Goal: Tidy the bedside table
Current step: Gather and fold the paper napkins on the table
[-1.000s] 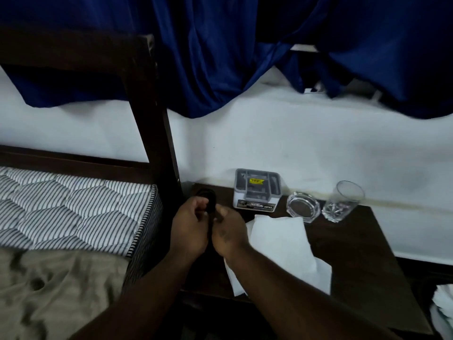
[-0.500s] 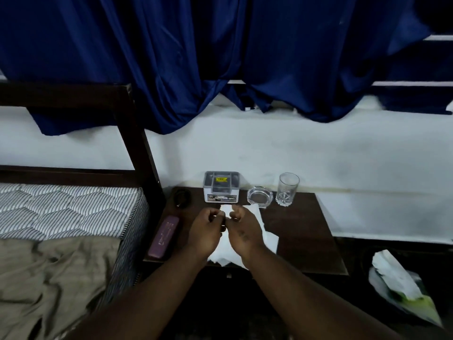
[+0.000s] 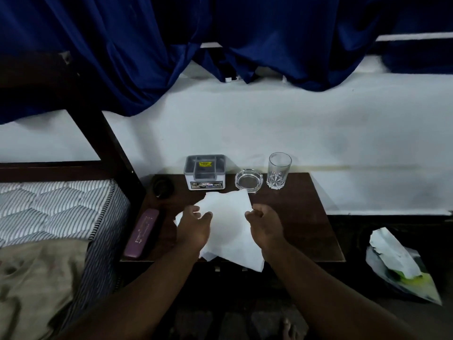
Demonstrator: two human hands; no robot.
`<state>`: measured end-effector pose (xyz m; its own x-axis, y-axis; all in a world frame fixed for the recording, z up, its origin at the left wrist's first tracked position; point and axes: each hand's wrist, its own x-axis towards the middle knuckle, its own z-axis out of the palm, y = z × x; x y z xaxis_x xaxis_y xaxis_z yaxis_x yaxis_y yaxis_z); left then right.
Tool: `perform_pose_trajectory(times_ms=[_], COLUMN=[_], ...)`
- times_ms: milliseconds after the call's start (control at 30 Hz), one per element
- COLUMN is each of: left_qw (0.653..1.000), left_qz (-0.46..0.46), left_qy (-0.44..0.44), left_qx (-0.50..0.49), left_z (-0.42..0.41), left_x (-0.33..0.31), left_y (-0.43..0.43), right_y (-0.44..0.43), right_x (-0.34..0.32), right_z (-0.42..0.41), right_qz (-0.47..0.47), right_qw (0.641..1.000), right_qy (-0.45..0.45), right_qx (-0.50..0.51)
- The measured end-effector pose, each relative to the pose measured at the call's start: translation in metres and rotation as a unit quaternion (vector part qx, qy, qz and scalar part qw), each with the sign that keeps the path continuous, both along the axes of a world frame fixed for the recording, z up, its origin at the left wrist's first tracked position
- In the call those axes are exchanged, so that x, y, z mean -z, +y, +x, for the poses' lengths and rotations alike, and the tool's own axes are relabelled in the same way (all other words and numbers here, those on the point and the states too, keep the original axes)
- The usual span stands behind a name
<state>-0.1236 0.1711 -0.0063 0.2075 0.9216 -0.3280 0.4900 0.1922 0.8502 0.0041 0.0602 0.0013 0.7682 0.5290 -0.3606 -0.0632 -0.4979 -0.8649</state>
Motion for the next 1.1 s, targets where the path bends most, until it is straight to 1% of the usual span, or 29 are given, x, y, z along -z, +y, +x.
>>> perform_pose_trajectory(times_ms=[67, 167, 233, 367, 467, 567, 733, 800, 933, 1033, 1100], left_qw=[1.000, 0.999, 0.998, 1.000, 1.000, 1.000, 0.999, 0.999, 0.995, 0.987, 0.978], left_qz=[0.007, -0.021, -0.023, -0.020, -0.004, -0.001, 0.044, 0.049, 0.101, 0.160, 0.196], left_qy=[0.007, -0.031, -0.035, -0.014, 0.002, 0.006, -0.008, -0.018, -0.020, 0.023, 0.065], left_qx=[-0.007, -0.036, -0.045, -0.019, 0.000, 0.006, 0.012, 0.008, 0.011, 0.026, 0.019], left_z=[0.003, 0.011, 0.017, 0.027, 0.031, 0.033, 0.037, 0.037, 0.034, 0.028, 0.025], left_x=[0.014, 0.028, 0.031, 0.041, 0.046, 0.050, 0.048, 0.048, 0.044, 0.045, 0.048], left_y=[0.012, 0.029, 0.038, 0.046, 0.051, 0.053, 0.049, 0.049, 0.042, 0.038, 0.040], right_y=[0.009, 0.029, 0.041, 0.058, 0.065, 0.072, 0.075, 0.074, 0.067, 0.063, 0.061], right_x=[0.012, 0.037, 0.053, 0.059, 0.060, 0.063, 0.091, 0.085, 0.067, 0.067, 0.068], right_z=[0.009, 0.027, 0.036, 0.039, 0.037, 0.037, 0.045, 0.043, 0.039, 0.043, 0.045], right_qz=[-0.010, -0.020, -0.026, -0.023, -0.045, -0.046, -0.013, 0.011, 0.065, 0.061, 0.059], right_qw=[1.000, 0.999, 0.999, 0.997, 0.995, 0.995, 0.996, 0.997, 0.994, 0.994, 0.994], right_qy=[0.004, -0.025, -0.040, -0.062, -0.084, -0.084, -0.083, -0.081, -0.071, -0.079, -0.078], right_qx=[-0.003, -0.017, -0.020, -0.025, -0.037, -0.018, -0.005, 0.001, 0.045, 0.053, 0.053])
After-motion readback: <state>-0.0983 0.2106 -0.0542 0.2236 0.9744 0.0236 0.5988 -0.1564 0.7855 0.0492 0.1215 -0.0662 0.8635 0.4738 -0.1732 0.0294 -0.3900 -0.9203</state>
